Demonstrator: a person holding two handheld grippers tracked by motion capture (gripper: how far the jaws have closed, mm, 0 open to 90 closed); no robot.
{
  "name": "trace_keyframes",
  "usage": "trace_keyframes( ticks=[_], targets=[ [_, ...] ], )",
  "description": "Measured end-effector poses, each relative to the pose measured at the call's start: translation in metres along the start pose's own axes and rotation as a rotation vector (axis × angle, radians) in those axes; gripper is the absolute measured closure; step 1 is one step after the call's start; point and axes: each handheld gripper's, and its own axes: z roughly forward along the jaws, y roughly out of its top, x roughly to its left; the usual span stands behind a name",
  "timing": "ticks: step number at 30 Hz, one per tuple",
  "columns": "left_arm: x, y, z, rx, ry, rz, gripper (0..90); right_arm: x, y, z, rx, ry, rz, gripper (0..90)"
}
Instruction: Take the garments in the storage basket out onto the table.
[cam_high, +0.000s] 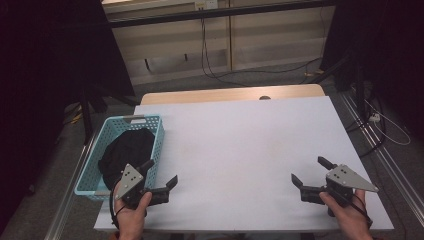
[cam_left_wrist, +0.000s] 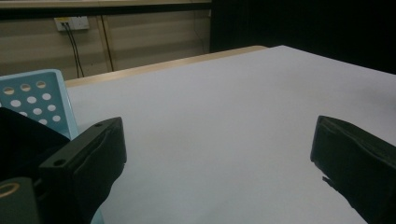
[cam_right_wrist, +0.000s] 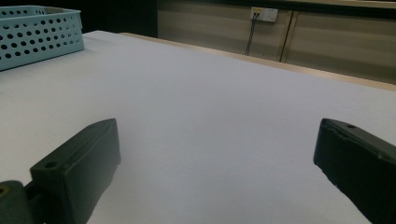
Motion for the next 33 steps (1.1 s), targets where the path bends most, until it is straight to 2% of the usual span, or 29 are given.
trace_keyframes(
  ticks=[1, 15, 21, 22, 24, 26, 27, 30, 33],
  targets=[
    [0.0, 0.0, 0.0, 0.001, -0.004, -0.007, 3.6, 0.0, 0.0, 0.0, 0.0, 0.0, 0.0, 0.0],
    [0.002, 0.005, 0.0, 0.045, 0.028, 0.025, 3.6, -0.002, -0.001, 0.001, 0.008, 0.011, 0.008, 0.0],
    [0.009, 0.01, -0.001, 0.079, 0.053, -0.003, 3.8, -0.002, -0.002, 0.001, 0.011, 0.011, 0.007, 0.0],
    [0.011, 0.012, -0.001, 0.088, 0.044, -0.01, 3.8, -0.002, -0.002, 0.0, 0.01, 0.012, 0.005, 0.0],
    [0.015, 0.018, 0.0, 0.097, 0.031, 0.0, 4.0, -0.001, -0.001, 0.0, 0.011, 0.011, 0.007, 0.0],
    [0.017, 0.022, -0.001, 0.097, 0.037, -0.037, 4.5, -0.002, -0.002, 0.001, 0.015, 0.008, 0.01, 0.0],
    [0.018, 0.023, -0.002, 0.101, 0.031, -0.034, 4.5, -0.002, -0.001, 0.002, 0.016, 0.006, 0.011, 0.0],
    [0.02, 0.025, -0.005, 0.12, 0.055, -0.012, 4.5, -0.002, -0.002, 0.003, 0.02, 0.013, 0.012, 0.0],
    [0.026, 0.028, -0.007, 0.131, 0.058, -0.035, 5.6, -0.001, -0.001, 0.004, 0.019, 0.023, 0.01, 0.0]
  ],
)
